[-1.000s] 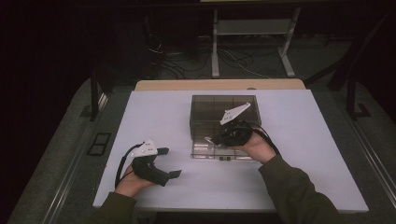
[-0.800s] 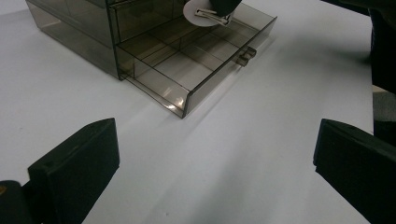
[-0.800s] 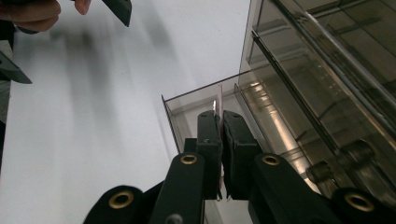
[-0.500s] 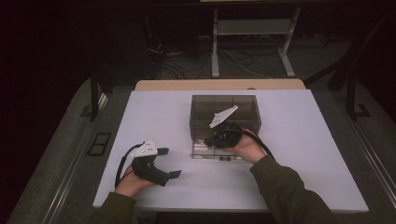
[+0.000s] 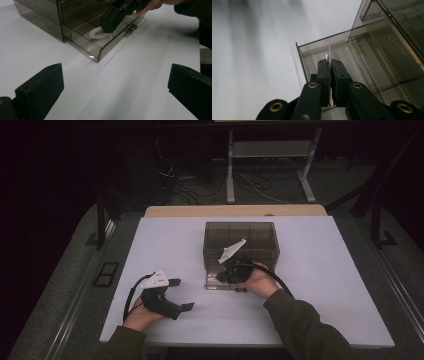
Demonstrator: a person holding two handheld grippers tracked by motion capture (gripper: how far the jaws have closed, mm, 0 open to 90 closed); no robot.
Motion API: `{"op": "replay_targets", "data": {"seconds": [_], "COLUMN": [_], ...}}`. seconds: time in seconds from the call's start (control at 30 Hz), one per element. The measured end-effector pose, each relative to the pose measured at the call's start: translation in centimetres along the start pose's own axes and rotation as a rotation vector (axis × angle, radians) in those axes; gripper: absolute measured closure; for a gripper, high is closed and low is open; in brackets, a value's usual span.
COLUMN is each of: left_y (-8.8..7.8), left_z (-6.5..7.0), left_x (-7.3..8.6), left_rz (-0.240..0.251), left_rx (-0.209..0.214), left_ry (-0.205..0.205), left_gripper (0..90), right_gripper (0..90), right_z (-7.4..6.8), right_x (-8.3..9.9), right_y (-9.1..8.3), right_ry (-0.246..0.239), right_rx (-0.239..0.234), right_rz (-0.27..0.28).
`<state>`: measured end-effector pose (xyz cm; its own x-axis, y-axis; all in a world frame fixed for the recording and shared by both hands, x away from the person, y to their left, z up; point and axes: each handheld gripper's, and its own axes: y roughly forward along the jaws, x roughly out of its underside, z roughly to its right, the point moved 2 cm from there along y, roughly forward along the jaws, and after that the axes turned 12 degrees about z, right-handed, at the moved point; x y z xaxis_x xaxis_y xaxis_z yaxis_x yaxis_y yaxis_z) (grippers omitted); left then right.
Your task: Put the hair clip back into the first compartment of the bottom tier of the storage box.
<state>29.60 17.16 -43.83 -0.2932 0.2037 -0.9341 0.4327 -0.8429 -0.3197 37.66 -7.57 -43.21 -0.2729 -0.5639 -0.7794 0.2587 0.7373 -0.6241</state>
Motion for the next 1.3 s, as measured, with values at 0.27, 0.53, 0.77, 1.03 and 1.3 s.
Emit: {"op": "replay_targets", "data": {"seconds": [0.27, 0.53, 0.77, 1.03, 1.3], "left_y": [0.0, 0.0, 0.0, 0.0, 0.0], "left_z": [0.0, 0.0, 0.0, 0.0, 0.0], "left_x": [0.0, 0.0, 0.0, 0.0, 0.0], "left_rz": [-0.001, 0.001, 0.001, 0.001, -0.002], "left_rx": [0.001, 0.0, 0.0, -0.001, -0.006], "left_ry": [0.0, -0.001, -0.001, -0.003, -0.007], "left_gripper": [0.0, 0.0, 0.0, 0.0, 0.0], "right_gripper": [84.4, 81.3, 76.4, 69.6, 57.9], "right_z": [0.0, 0.0, 0.2, 0.3, 0.5], "right_x": [0.2, 0.3, 0.1, -0.2, 0.2], "right_y": [0.3, 0.4, -0.2, -1.5, -2.7], "right_ry": [0.002, 0.011, 0.025, 0.046, 0.092], "right_rx": [0.003, 0.005, 0.006, 0.004, 0.017], "right_rz": [-0.008, -0.01, 0.013, 0.051, 0.089]}}
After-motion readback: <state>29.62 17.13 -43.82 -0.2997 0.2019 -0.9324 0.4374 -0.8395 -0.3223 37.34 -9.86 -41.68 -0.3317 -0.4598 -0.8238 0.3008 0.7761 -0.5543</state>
